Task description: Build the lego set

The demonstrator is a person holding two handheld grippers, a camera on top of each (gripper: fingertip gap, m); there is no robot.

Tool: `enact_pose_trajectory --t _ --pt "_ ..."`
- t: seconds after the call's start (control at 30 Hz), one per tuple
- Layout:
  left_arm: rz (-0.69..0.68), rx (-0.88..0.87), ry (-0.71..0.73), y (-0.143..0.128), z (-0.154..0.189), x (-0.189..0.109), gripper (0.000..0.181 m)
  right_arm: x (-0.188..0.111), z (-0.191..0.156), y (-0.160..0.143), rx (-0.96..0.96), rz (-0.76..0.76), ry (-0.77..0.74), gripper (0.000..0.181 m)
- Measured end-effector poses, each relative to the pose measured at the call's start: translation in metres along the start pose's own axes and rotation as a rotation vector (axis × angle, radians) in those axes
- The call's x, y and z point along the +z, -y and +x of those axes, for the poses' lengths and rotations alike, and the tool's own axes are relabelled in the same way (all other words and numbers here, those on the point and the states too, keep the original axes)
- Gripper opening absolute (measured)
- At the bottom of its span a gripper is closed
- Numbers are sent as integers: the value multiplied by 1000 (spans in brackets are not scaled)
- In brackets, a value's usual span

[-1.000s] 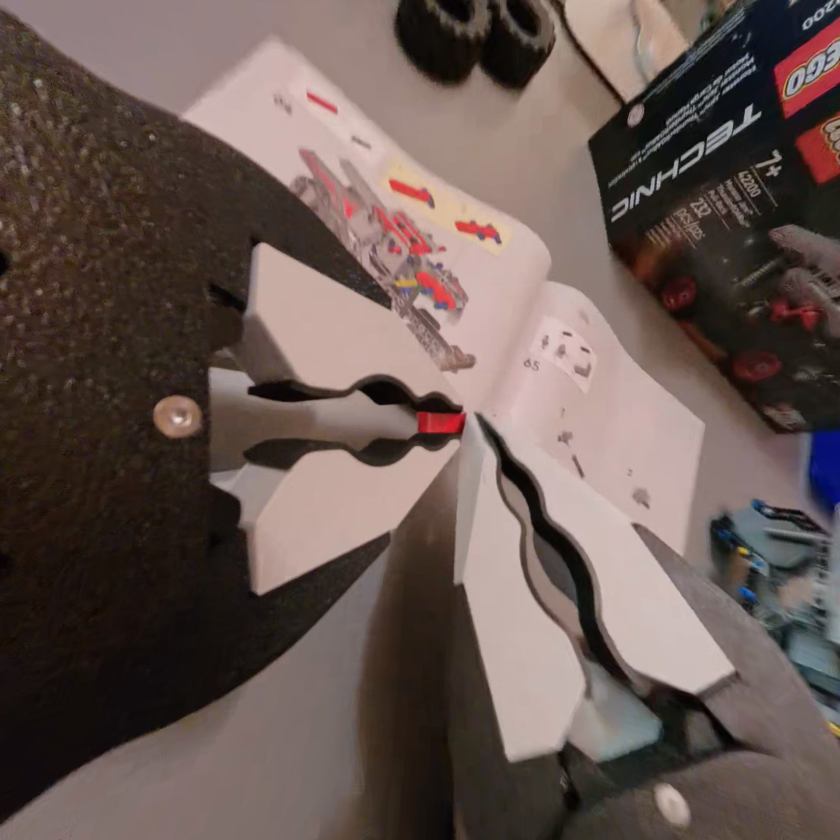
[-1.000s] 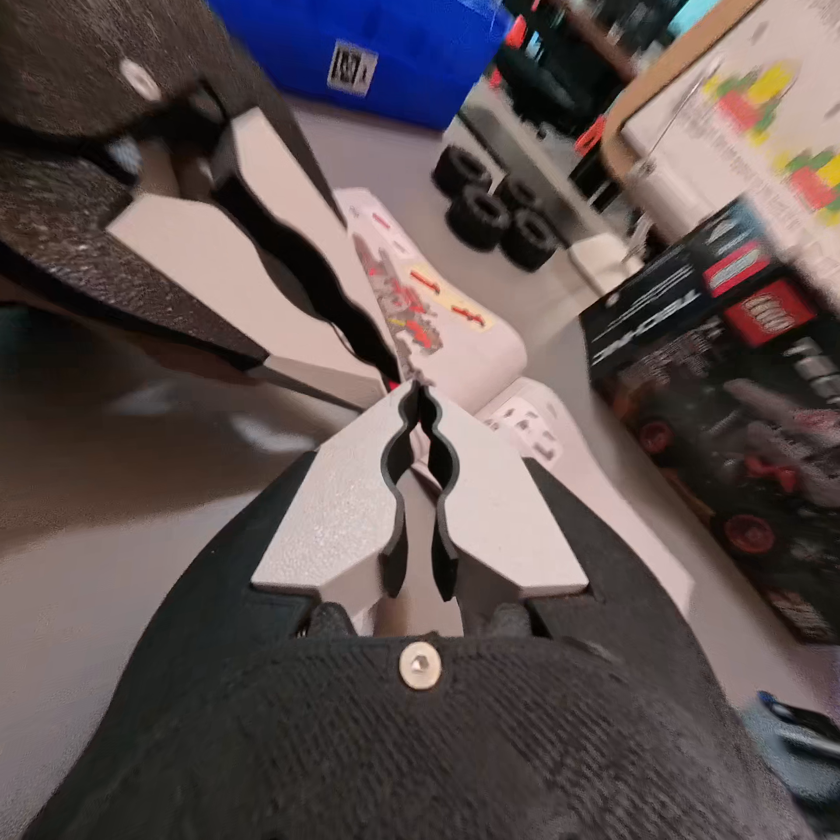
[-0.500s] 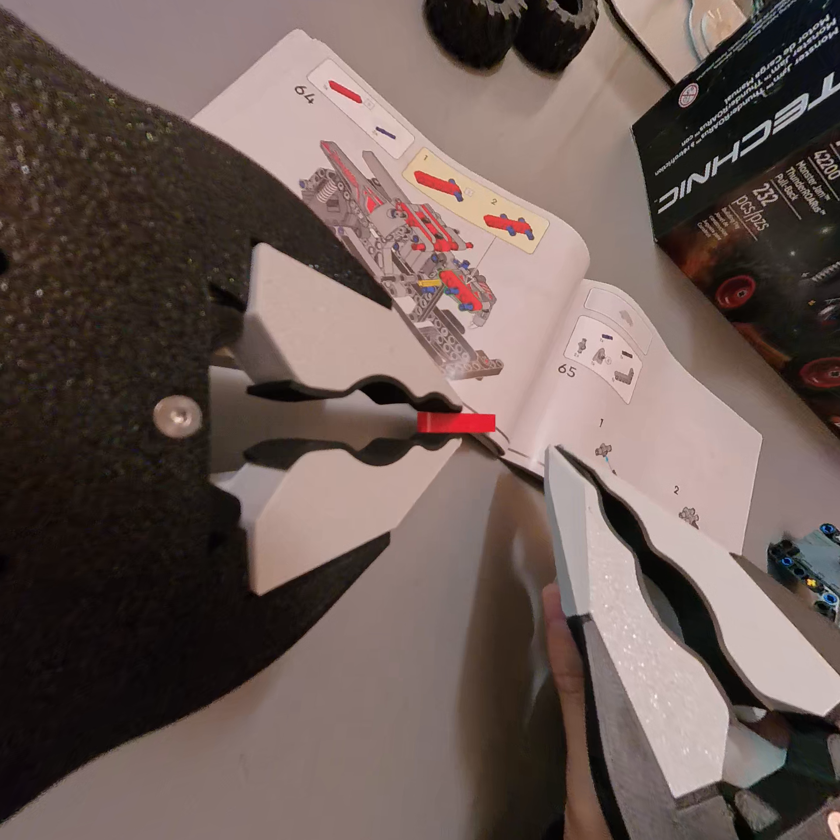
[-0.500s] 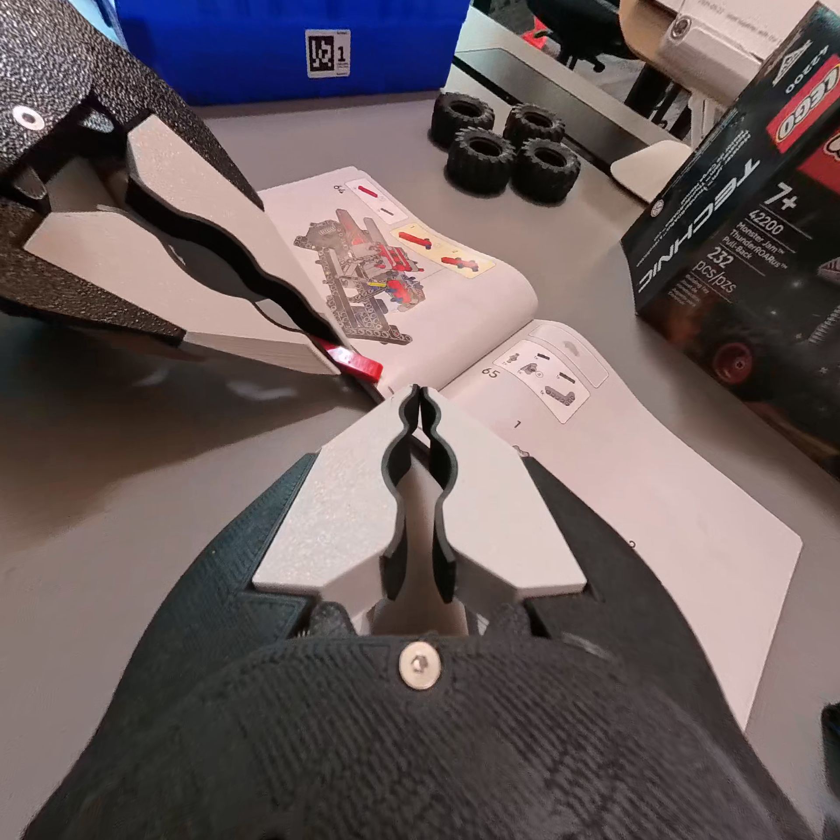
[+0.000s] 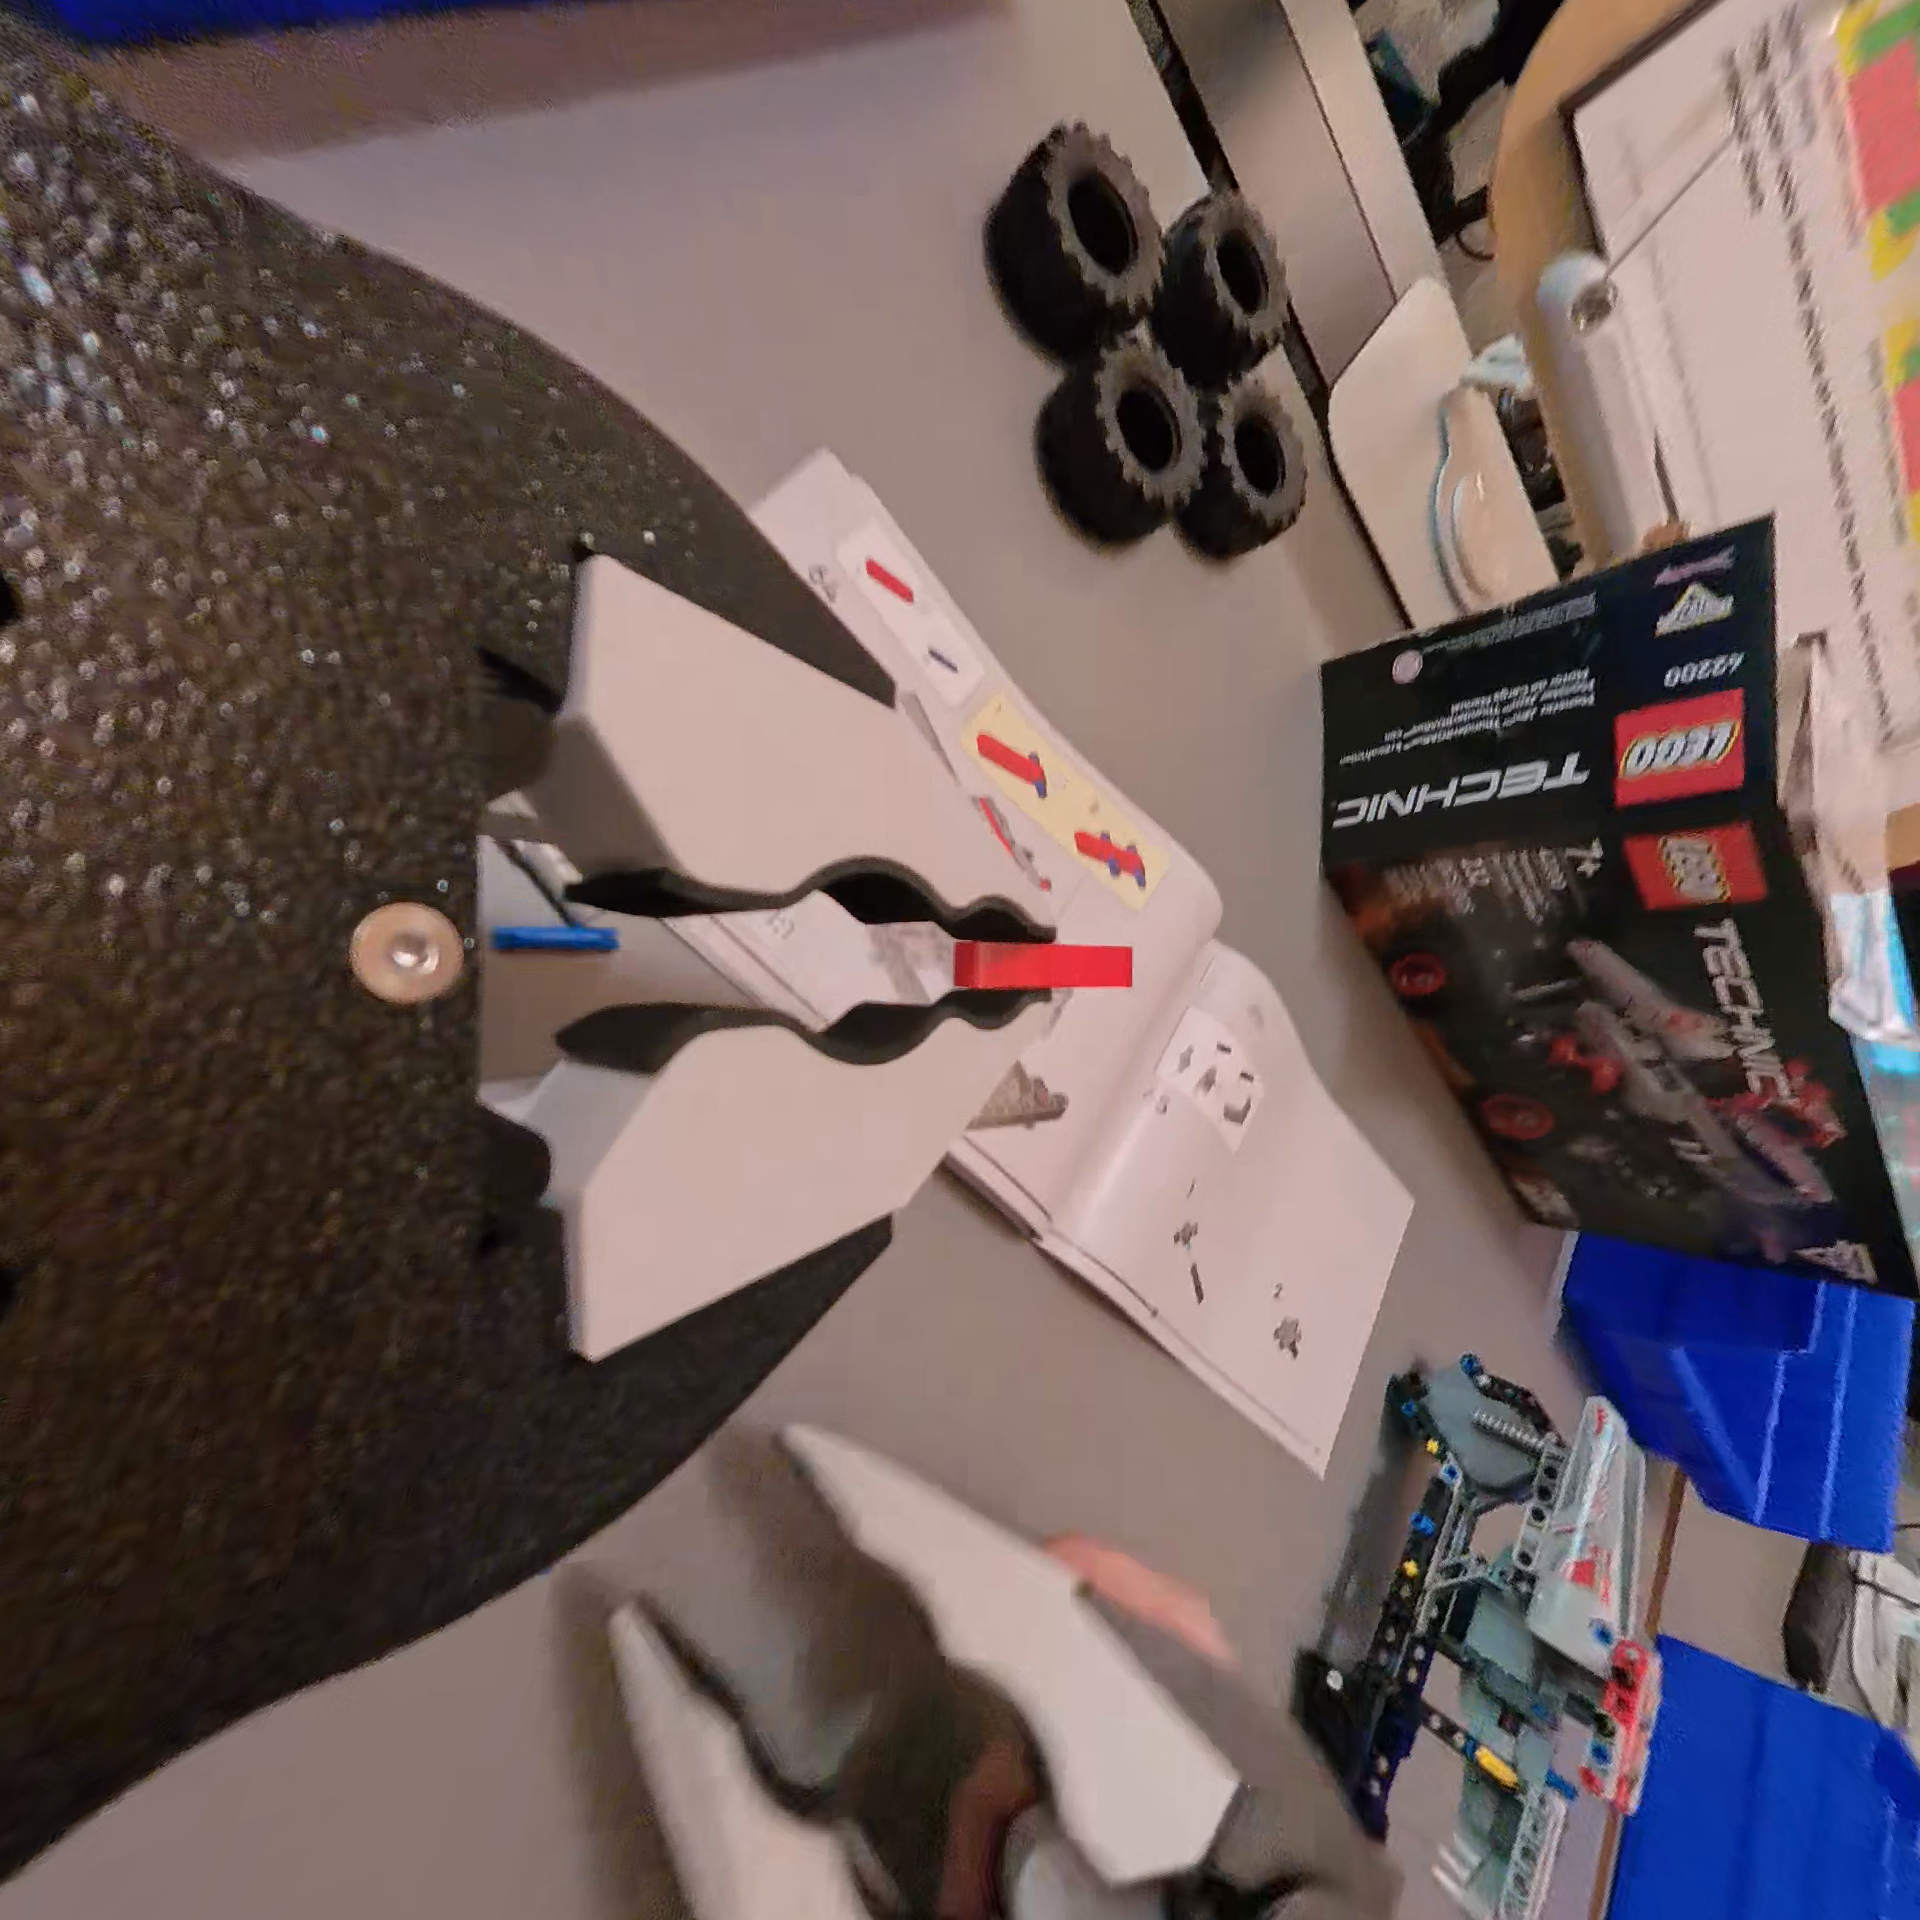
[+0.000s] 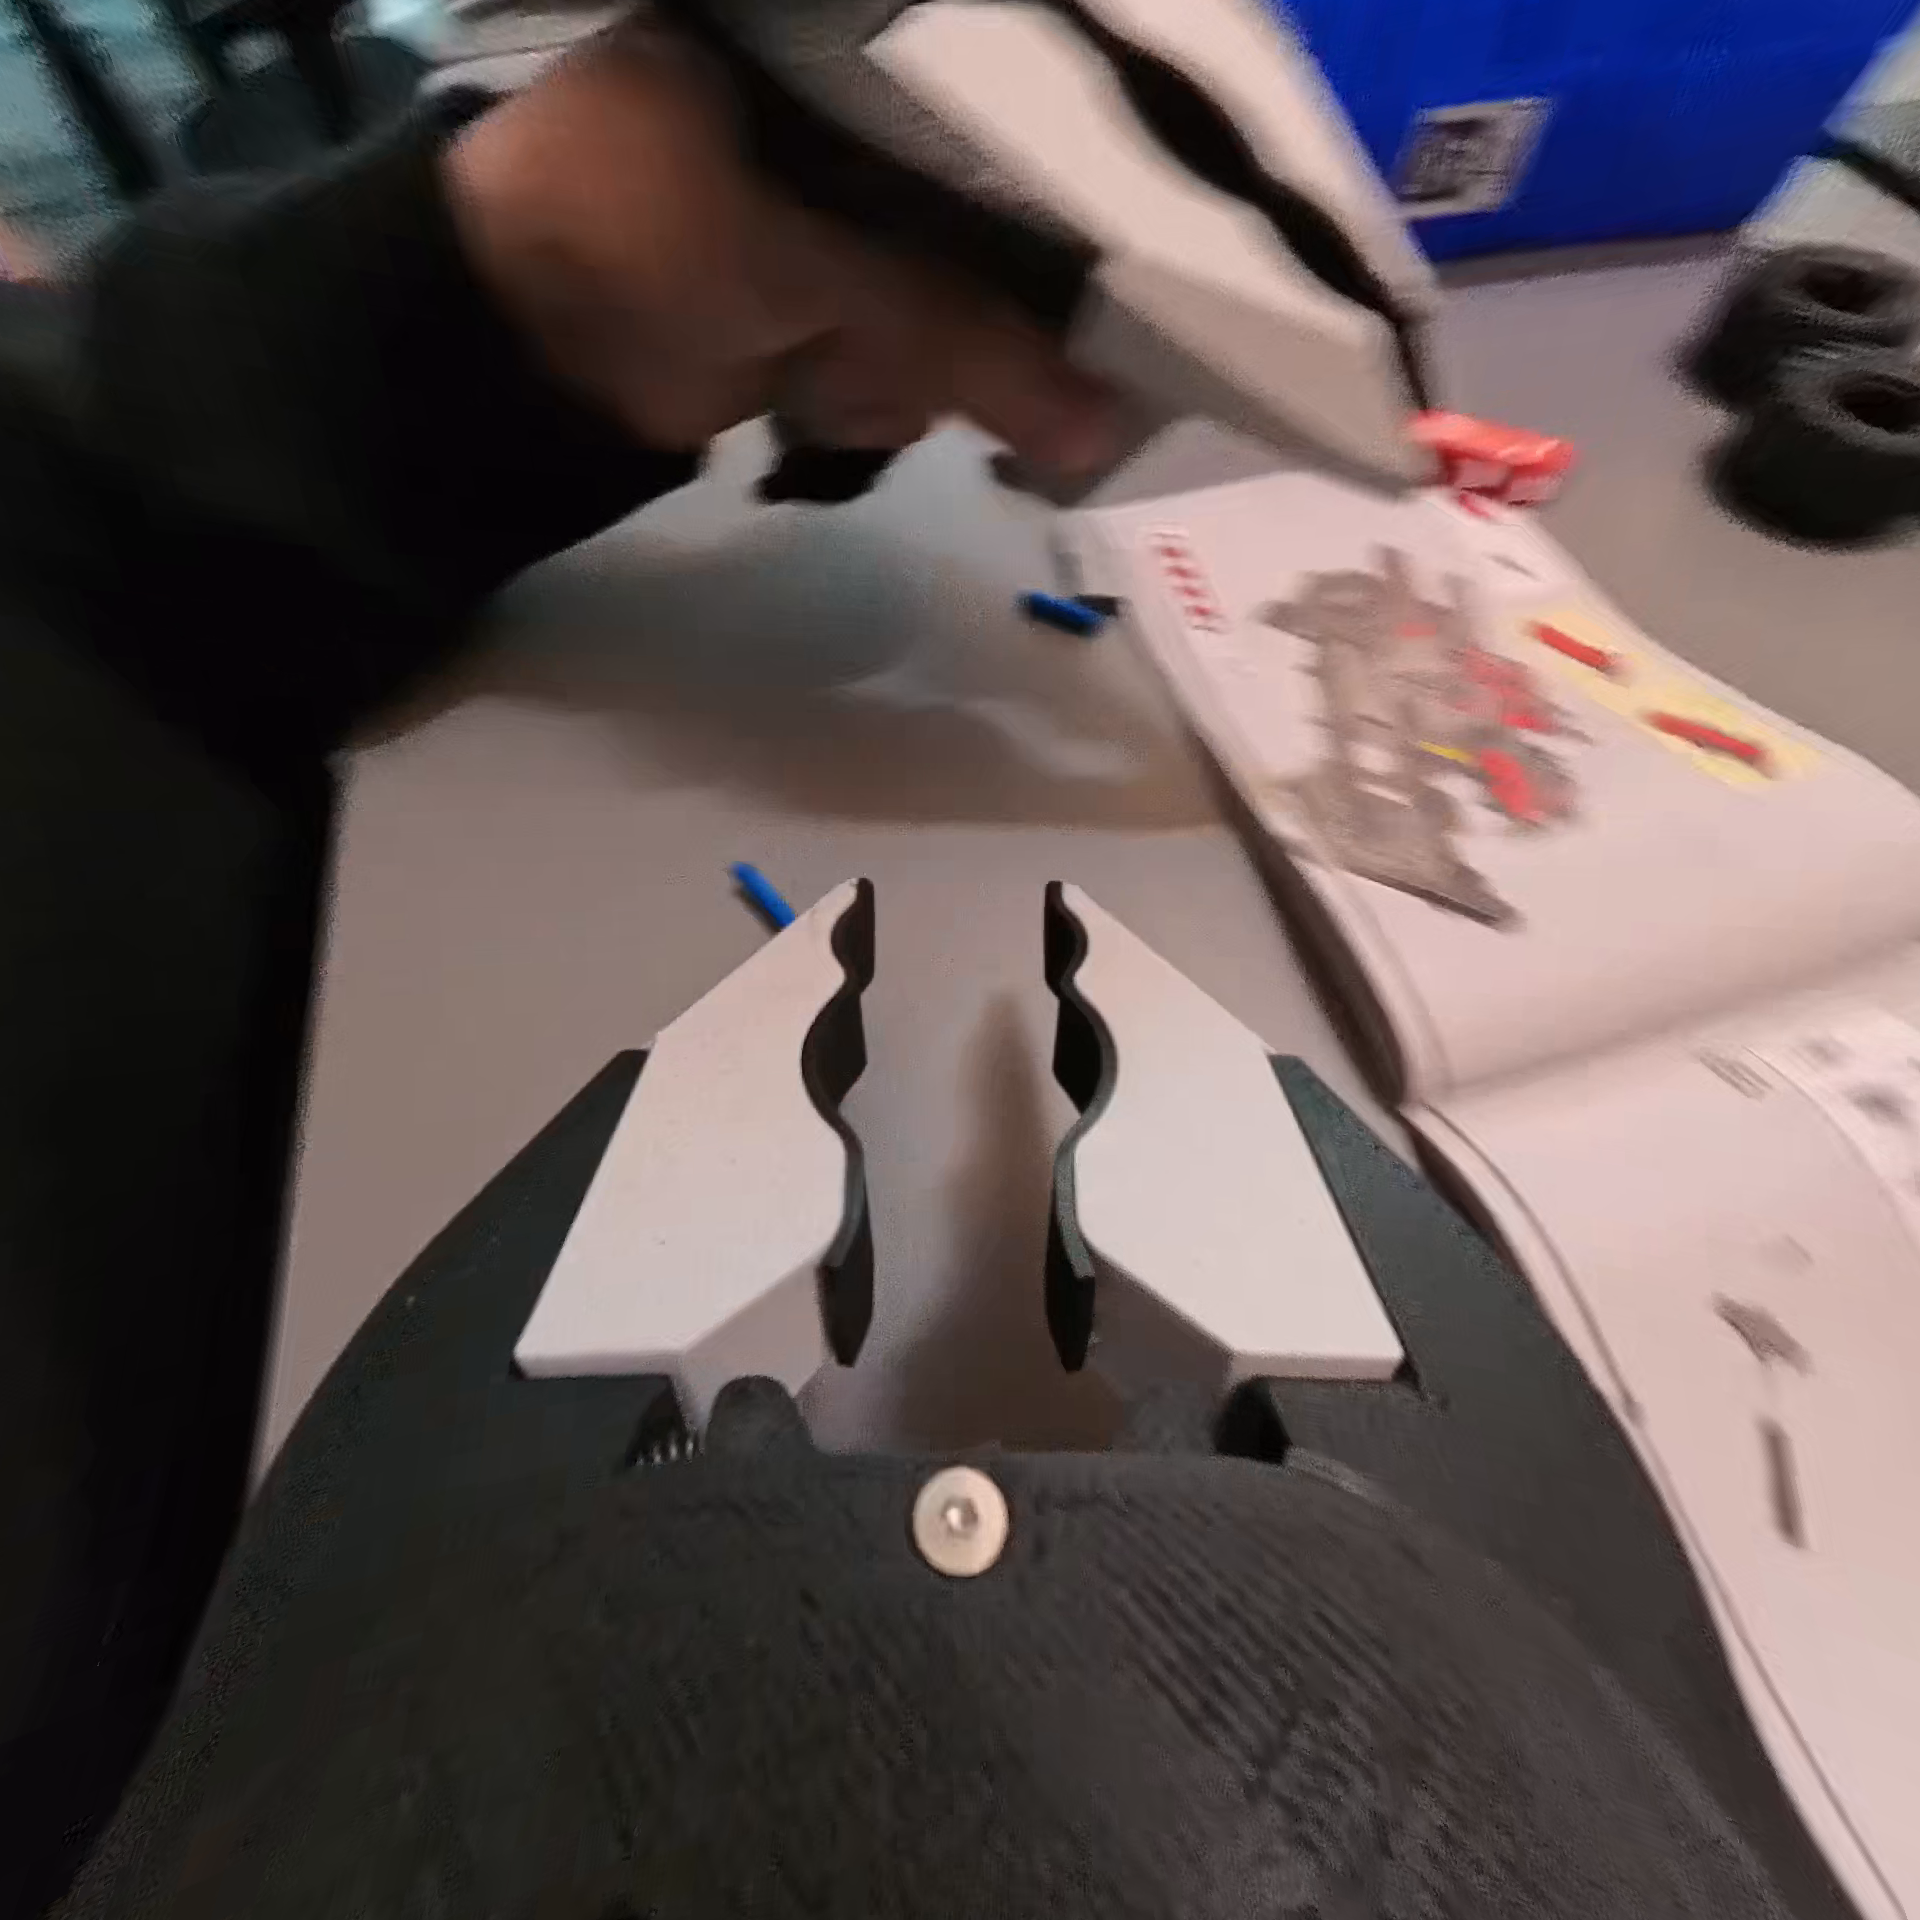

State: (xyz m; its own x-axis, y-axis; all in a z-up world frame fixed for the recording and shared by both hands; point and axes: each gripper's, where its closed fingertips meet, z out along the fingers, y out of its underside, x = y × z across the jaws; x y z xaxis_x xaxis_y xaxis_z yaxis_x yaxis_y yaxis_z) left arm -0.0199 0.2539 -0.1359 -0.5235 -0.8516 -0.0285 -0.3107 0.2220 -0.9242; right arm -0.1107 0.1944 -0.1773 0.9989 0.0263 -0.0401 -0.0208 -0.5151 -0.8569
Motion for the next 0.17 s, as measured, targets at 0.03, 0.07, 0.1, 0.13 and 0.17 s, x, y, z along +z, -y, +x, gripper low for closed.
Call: enact_pose_trajectory --t 0.03,0.07,0.1,0.13,0.17 --pt "8 -7 3 1 -4 -3 5 5 -14 0 -64 -25 31 32" --pt "11 -14 9 0 -7 -5 5 11 -26 -2 -151 -60 46 38" --pt "11 -15 11 0 -9 -6 5 18 -36 -7 -236 -106 66 43" --pt "10 -15 5 -1 -9 -5 6 24 -44 -14 -291 -162 87 43" --pt "10 -15 -1 -1 -8 -5 6 28 -52 -23 -305 -221 138 40"
